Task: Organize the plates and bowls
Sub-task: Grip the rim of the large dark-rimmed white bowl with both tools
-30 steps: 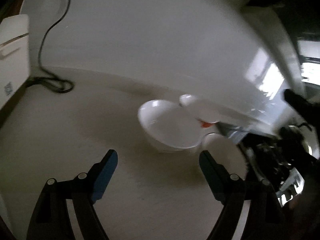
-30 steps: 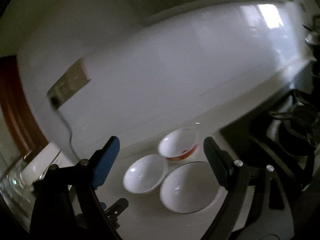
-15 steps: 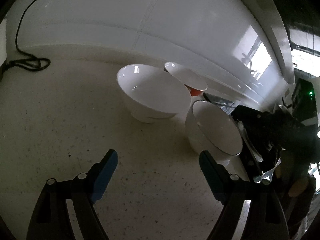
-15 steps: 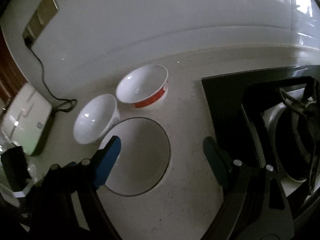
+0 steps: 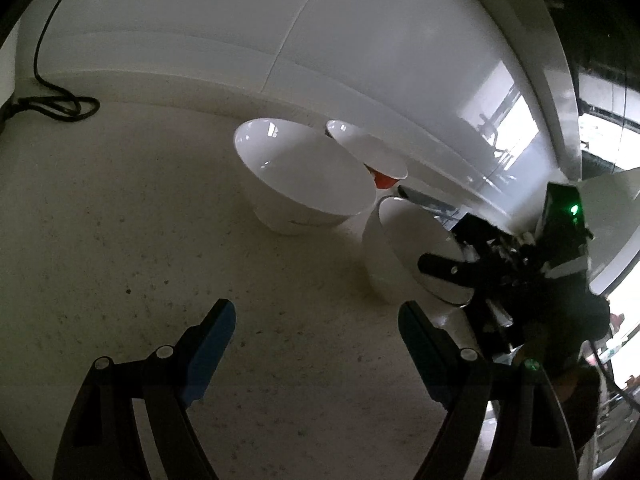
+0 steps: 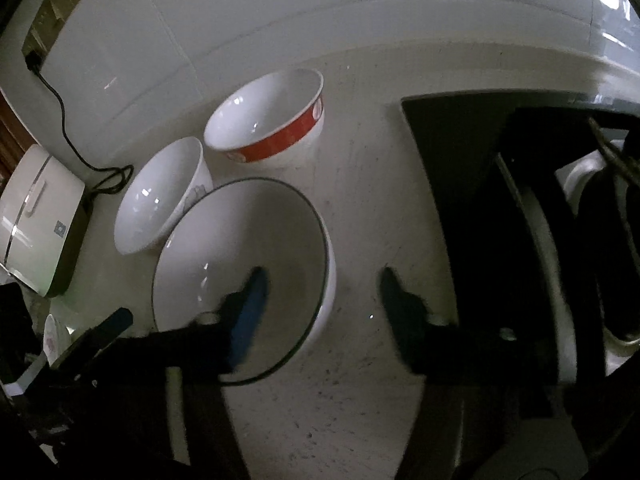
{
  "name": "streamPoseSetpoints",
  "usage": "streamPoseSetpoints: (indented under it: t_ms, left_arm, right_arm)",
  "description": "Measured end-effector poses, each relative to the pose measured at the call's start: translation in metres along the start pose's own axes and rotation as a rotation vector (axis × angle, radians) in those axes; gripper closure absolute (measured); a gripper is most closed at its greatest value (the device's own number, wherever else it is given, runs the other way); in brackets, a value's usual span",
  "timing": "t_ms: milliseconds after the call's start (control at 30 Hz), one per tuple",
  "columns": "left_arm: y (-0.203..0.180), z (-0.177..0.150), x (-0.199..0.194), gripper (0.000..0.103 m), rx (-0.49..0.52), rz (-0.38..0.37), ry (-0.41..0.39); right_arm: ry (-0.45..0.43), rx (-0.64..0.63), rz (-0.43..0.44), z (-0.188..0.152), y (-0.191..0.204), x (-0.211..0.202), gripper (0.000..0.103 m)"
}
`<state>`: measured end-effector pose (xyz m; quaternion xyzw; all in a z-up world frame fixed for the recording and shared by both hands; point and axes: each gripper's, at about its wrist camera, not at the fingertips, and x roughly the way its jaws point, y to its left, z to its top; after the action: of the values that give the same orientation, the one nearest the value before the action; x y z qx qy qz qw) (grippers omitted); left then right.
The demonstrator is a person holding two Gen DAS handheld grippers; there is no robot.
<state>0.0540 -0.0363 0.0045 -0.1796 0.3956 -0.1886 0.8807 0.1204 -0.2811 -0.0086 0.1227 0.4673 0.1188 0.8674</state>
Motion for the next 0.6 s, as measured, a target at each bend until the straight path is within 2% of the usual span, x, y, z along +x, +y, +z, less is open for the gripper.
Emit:
streamPoseSetpoints:
  t_ms: [100, 233, 433, 600]
  left_arm:
    - [0.004, 0.002, -0.001, 0.018, -0.028, -0.014, 0.001]
    - [0.01, 0.003, -0.001, 0.018, -0.057, -0.031, 0.009]
    - [0.009, 0.003, -0.003, 0.018, -0.059, -0.064, 0.02]
    - [0.005, 0.002, 0.001, 0.019, -0.04, -0.033, 0.028]
  right_arm:
    - [-0.003, -0.023, 0.021, -0.002, 0.004, -0.002, 0.074]
    - [0.006, -0.064, 0.022, -0.004, 0.008, -0.001, 0.075]
    - [0.066, -0.129, 0.153, -0.01, 0.023, 0.002, 0.076]
    - [0.069, -0.164, 0.146, -0.013, 0.033, 0.0, 0.076]
